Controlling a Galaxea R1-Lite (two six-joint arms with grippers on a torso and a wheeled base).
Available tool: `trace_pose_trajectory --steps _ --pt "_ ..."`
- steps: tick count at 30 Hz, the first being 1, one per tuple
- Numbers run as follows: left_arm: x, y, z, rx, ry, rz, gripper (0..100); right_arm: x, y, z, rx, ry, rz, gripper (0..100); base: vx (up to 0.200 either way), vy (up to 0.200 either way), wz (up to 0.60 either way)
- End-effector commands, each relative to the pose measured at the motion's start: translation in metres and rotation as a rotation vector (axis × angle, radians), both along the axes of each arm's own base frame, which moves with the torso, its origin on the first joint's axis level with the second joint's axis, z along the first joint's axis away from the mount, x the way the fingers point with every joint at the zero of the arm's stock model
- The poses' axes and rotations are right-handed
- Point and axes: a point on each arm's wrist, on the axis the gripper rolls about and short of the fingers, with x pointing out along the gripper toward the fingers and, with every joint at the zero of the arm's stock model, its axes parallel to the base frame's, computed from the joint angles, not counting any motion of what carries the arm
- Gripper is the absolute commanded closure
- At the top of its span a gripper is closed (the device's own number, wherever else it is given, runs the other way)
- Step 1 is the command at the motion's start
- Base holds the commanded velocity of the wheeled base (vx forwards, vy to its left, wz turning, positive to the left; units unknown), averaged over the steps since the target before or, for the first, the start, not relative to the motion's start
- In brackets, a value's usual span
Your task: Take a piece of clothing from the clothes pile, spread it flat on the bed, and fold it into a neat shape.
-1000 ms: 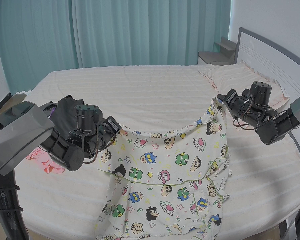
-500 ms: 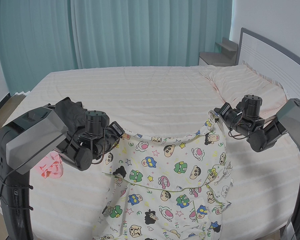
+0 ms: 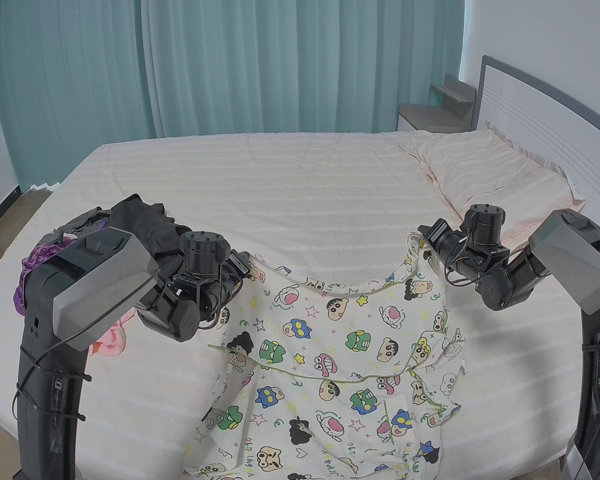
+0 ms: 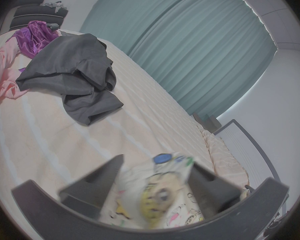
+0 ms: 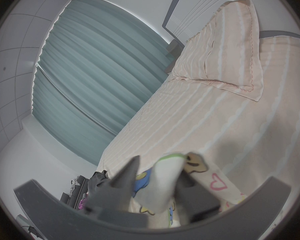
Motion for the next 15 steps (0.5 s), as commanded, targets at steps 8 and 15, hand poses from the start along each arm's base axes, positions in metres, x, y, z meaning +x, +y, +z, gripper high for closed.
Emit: trace_pose_trajectory --steps 8,15 --pt "0.033 0.043 -0.011 0.024 -0.041 0.197 0 0.031 0.005 -0.021 -0.025 -0.029 -0.151 0 0.0 0.0 0.0" --pt "0.032 0.062 -0.017 0.036 -0.002 0.235 0 0.028 0.0 -0.026 -0.052 0.049 -0.177 0 0.0 0.0 0.0"
